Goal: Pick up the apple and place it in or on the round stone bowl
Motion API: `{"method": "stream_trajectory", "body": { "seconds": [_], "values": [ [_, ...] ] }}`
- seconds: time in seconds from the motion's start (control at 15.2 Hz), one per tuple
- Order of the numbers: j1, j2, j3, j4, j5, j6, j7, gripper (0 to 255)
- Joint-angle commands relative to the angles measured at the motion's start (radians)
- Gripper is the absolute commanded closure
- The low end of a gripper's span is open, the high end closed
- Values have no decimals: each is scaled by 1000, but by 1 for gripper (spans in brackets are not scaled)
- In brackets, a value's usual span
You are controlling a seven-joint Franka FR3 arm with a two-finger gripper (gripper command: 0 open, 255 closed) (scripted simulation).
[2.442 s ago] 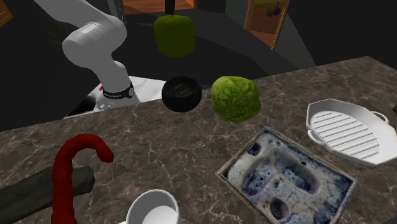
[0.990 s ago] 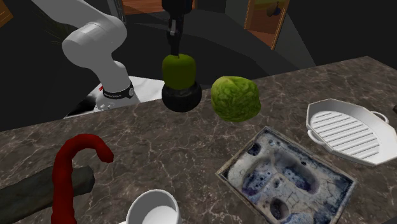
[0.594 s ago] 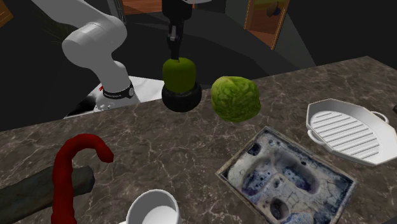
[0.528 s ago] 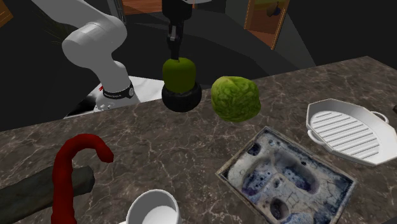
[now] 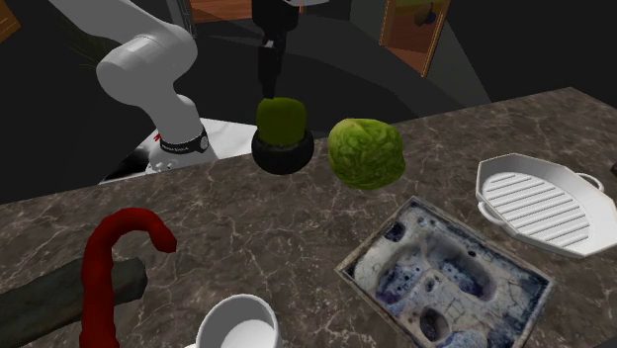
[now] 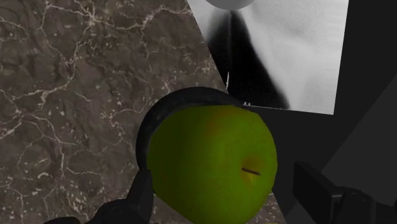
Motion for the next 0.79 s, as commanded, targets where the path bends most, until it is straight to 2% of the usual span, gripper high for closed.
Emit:
{"method": "stream_trajectory", "body": {
  "seconds": [0.0, 0.26, 0.73],
  "values": [
    [0, 0, 0, 0, 0, 0, 0, 0],
    [3, 29, 3, 145, 5, -116, -2, 0],
    [3, 29, 3, 145, 5, -116, -2, 0]
  ]
}}
